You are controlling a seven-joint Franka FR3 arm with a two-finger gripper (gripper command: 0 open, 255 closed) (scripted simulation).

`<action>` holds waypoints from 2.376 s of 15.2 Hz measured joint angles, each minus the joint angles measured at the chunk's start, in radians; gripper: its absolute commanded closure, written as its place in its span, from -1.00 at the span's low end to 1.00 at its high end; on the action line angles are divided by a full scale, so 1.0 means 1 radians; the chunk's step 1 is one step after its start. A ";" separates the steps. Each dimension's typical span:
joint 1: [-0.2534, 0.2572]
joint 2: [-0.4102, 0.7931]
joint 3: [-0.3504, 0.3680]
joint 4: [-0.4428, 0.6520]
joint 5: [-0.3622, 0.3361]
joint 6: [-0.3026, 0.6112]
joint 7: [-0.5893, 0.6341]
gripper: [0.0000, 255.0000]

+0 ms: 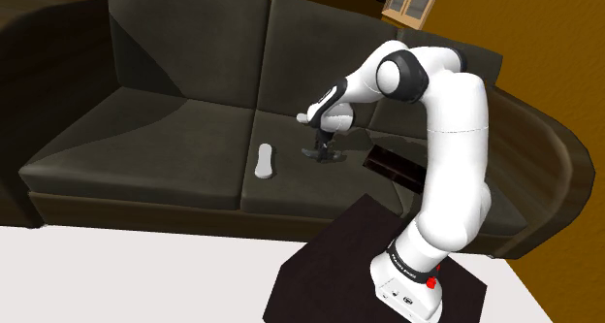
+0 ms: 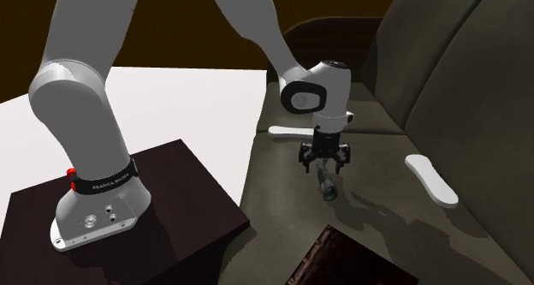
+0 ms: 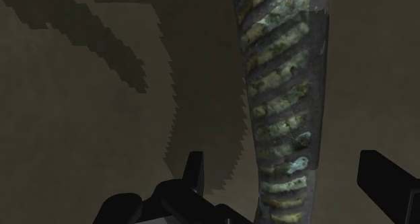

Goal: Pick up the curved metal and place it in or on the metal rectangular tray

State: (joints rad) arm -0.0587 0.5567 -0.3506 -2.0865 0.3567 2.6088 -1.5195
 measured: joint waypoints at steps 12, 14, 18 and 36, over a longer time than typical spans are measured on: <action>-0.002 -0.002 0.001 0.002 0.001 -0.018 -0.002 1.00; -0.003 -0.002 0.001 0.004 0.002 -0.021 -0.003 1.00; 0.005 -0.012 -0.006 -0.003 -0.005 -0.013 0.003 1.00; 0.074 -0.207 -0.100 -0.015 -0.131 -0.180 0.086 1.00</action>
State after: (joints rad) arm 0.0149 0.3500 -0.4504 -2.1018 0.2255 2.4287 -1.4331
